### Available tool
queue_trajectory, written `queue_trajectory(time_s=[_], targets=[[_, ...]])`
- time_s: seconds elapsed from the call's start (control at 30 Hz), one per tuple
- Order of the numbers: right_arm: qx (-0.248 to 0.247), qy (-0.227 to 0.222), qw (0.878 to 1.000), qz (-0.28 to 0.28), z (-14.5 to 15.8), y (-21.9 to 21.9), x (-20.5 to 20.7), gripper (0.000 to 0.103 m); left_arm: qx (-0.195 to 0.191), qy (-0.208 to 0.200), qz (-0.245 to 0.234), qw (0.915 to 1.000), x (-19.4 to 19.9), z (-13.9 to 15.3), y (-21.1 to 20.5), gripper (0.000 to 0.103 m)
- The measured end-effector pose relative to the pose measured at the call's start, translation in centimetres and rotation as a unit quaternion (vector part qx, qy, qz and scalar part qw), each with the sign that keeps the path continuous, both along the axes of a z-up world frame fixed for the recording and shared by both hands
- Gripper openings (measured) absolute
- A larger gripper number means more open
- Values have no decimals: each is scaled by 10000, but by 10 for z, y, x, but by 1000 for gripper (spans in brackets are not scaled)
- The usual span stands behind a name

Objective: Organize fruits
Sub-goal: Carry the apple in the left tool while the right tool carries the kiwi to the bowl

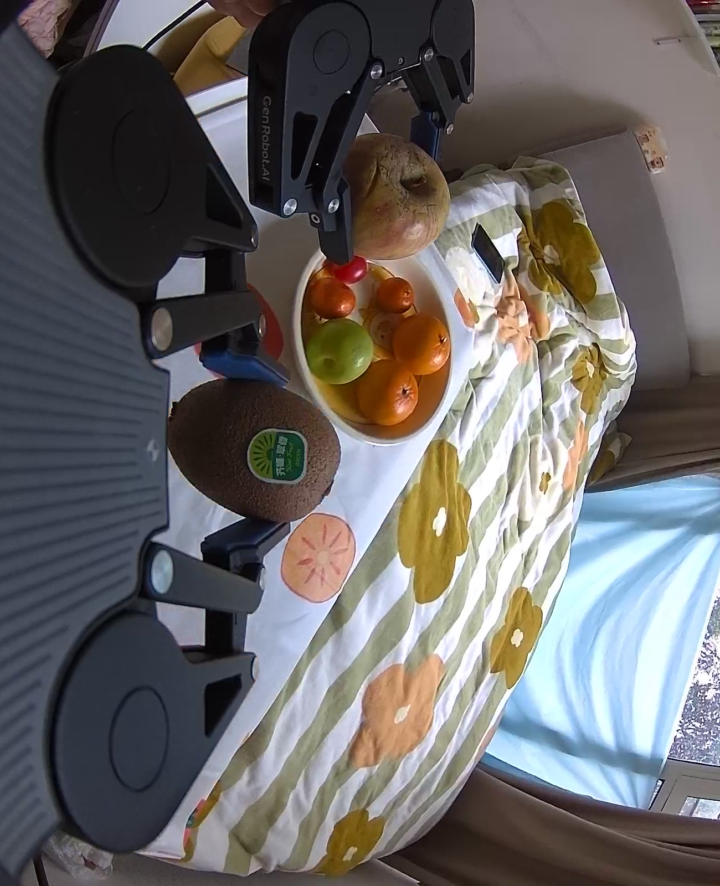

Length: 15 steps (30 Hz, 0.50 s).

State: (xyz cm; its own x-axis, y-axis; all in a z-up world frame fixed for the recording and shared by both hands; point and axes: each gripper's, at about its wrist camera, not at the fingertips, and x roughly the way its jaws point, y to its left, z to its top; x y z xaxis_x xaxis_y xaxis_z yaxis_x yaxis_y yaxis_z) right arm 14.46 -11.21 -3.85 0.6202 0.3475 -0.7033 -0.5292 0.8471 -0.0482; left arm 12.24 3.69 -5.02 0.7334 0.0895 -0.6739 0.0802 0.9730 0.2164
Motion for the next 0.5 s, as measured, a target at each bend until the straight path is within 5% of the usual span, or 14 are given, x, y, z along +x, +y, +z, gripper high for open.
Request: queue_trajectory(time_s=[0.5], targets=[[78, 228, 9992, -306, -26, 96, 60, 66, -55, 292, -269, 9992, 64, -38, 84, 77]])
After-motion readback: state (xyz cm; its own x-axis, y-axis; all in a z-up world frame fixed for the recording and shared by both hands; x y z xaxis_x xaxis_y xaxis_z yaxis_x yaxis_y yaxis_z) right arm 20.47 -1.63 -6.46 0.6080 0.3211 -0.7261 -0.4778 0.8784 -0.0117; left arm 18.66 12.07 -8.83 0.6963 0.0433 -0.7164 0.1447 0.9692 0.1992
